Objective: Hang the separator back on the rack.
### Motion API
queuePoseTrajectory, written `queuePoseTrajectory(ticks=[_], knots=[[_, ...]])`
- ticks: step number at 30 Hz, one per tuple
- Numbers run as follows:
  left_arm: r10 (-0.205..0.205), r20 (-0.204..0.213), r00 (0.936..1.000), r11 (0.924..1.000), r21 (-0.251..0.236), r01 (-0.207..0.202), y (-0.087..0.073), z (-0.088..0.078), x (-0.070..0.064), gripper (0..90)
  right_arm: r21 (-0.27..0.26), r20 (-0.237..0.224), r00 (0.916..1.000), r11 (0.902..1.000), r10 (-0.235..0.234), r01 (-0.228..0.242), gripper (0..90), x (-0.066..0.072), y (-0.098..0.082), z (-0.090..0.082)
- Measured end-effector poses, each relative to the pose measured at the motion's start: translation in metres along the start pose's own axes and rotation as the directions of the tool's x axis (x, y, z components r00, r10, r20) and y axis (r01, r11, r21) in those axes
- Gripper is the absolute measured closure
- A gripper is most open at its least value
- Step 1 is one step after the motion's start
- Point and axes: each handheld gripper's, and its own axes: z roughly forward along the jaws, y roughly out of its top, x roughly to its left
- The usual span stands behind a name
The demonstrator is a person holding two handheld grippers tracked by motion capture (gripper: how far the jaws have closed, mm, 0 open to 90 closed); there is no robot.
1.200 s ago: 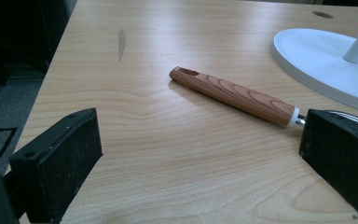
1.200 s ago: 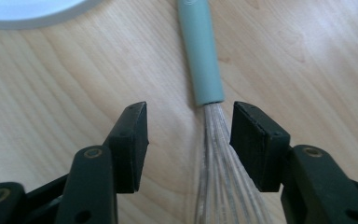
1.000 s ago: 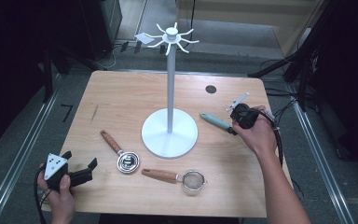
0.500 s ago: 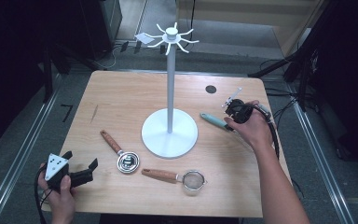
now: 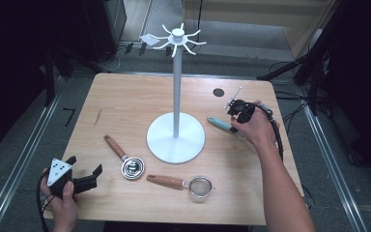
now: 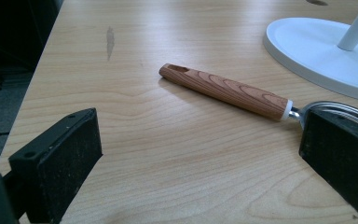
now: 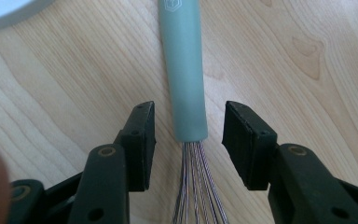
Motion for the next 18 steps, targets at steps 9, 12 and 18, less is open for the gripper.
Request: queuePoseTrajectory(ticks=[9, 12, 18], knots=[[-0.018, 0.009, 0.9998, 0.9998, -0.002, 0.018, 0.0, 0.0, 0.002, 0.0, 0.026, -0.011, 0.9994, 0.9991, -0.034, 0.034, 58.6, -0.003, 0.005, 0.013], [-0.022, 0.012, 0.9997, 0.9998, 0.003, 0.022, 0.0, 0.0, 0.002, 0.0, 0.044, -0.02, 0.998, 0.9972, -0.059, 0.06, 63.3, 0.0, 0.008, 0.019], [-0.021, 0.007, 0.9998, 0.9998, -0.006, 0.021, 0.0, 0.0, 0.002, 0.0, 0.096, -0.042, 0.9967, 0.9927, -0.069, 0.073, 67.6, -0.005, 0.012, 0.03]])
